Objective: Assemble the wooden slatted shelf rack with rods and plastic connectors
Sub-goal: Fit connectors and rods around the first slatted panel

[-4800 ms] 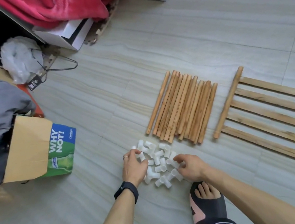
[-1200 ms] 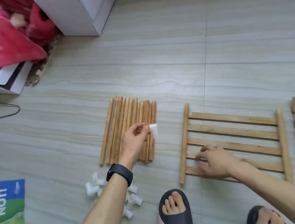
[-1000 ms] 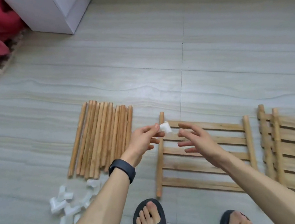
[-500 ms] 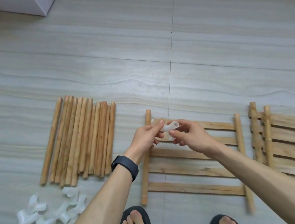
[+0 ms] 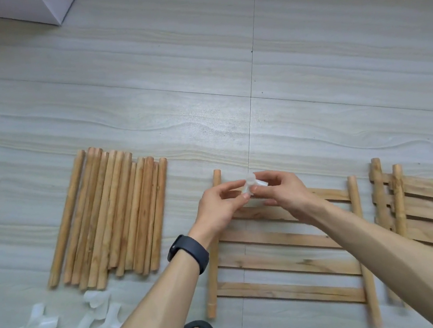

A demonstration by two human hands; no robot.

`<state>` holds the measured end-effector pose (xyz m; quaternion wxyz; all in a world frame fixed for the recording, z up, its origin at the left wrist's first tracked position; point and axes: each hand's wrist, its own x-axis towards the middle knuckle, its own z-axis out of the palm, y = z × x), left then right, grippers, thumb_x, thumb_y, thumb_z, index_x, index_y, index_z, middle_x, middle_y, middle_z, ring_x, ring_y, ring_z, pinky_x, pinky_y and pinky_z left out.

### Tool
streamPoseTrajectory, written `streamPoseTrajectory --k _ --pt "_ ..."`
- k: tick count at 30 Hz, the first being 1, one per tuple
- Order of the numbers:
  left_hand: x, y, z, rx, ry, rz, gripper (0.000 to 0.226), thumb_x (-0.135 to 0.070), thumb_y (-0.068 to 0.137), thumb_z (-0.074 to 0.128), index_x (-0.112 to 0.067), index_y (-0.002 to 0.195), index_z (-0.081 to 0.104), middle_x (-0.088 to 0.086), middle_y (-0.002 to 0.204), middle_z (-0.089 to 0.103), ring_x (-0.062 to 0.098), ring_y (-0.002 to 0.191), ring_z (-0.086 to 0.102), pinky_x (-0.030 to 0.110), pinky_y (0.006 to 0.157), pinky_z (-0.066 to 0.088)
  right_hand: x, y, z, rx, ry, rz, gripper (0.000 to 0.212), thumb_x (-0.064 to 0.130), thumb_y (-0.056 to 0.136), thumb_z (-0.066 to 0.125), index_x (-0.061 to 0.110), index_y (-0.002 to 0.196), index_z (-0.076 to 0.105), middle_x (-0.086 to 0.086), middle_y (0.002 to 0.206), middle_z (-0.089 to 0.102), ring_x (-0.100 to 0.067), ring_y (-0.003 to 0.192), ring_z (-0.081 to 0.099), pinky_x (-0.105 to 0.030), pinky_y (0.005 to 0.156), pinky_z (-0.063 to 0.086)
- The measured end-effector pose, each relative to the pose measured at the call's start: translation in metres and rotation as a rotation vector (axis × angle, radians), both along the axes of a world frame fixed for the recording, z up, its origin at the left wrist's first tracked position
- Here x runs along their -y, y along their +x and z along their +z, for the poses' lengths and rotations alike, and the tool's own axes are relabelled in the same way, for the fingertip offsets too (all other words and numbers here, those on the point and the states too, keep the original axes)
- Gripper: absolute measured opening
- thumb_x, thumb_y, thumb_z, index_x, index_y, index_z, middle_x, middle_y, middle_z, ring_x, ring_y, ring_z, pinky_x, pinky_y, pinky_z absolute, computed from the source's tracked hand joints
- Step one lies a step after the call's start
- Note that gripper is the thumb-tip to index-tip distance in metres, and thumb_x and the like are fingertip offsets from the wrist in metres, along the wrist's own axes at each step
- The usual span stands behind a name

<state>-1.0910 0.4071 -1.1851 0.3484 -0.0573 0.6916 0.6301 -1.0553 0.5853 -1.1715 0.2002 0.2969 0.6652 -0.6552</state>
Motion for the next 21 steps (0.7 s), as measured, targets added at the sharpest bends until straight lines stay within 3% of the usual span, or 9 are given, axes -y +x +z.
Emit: streamPoseTrajectory --k 3,5,7,10,16,21 --pt "0.002 -0.006 -0.006 -0.118 -0.092 0.010 0.020 -0.034 0.082 0.083 -0.041 0.098 0.073 -0.004 0.101 0.074 0.003 0.086 0.067 0.021 0.086 0.052 -0.003 -0.016 -0.001 -0.047 0.075 0.063 0.022 0.015 0.087 0.079 0.025 0.106 0.073 -0.007 0.114 0.070 -0.011 0.091 0.070 -0.024 0.074 0.057" --pt "0.005 -0.010 -0.013 -0.251 -0.284 0.085 0.023 -0.043 0.083 0.078 -0.043 0.104 0.069 -0.010 0.106 0.065 0.002 0.088 0.061 0.019 0.082 0.048 -0.006 -0.029 -0.005 -0.081 0.177 0.132 0.022 0.014 0.089 0.077 0.030 0.103 0.071 -0.010 0.115 0.070 -0.015 0.086 0.069 -0.031 0.080 0.060" --pt "0.011 -0.014 -0.021 -0.342 -0.491 0.065 0.038 -0.047 0.087 0.070 -0.039 0.123 0.061 -0.010 0.114 0.056 0.007 0.105 0.055 0.025 0.088 0.045 -0.009 -0.043 -0.010 -0.098 0.284 0.184 0.023 0.017 0.091 0.075 0.031 0.108 0.070 -0.007 0.117 0.069 -0.021 0.096 0.071 -0.042 0.094 0.057" --pt "0.017 -0.016 -0.033 -0.443 -0.669 -0.112 0.050 -0.049 0.095 0.059 -0.033 0.142 0.051 -0.002 0.125 0.052 0.019 0.118 0.047 0.036 0.098 0.045 -0.006 -0.064 -0.016 -0.138 0.363 0.165 0.023 0.021 0.093 0.072 0.033 0.112 0.068 0.003 0.114 0.066 -0.024 0.105 0.069 -0.049 0.098 0.054" --pt "0.013 0.003 -0.046 -0.704 -0.839 -0.114 0.047 -0.045 0.102 0.050 -0.033 0.147 0.050 0.003 0.121 0.053 0.024 0.103 0.049 0.038 0.086 0.047 0.028 -0.081 -0.033 -0.219 0.386 0.160 0.020 0.029 0.094 0.071 0.034 0.113 0.067 0.026 0.098 0.061 -0.017 0.106 0.064 -0.038 0.093 0.053" --pt "0.010 0.005 -0.049 -0.751 -0.833 -0.055 0.044 -0.038 0.100 0.059 -0.027 0.142 0.057 0.006 0.117 0.059 0.029 0.097 0.052 0.043 0.078 0.049 0.032 -0.081 -0.041 -0.245 0.441 0.218 0.020 0.028 0.095 0.070 0.038 0.112 0.066 0.026 0.098 0.062 -0.007 0.091 0.062 -0.021 0.088 0.047"
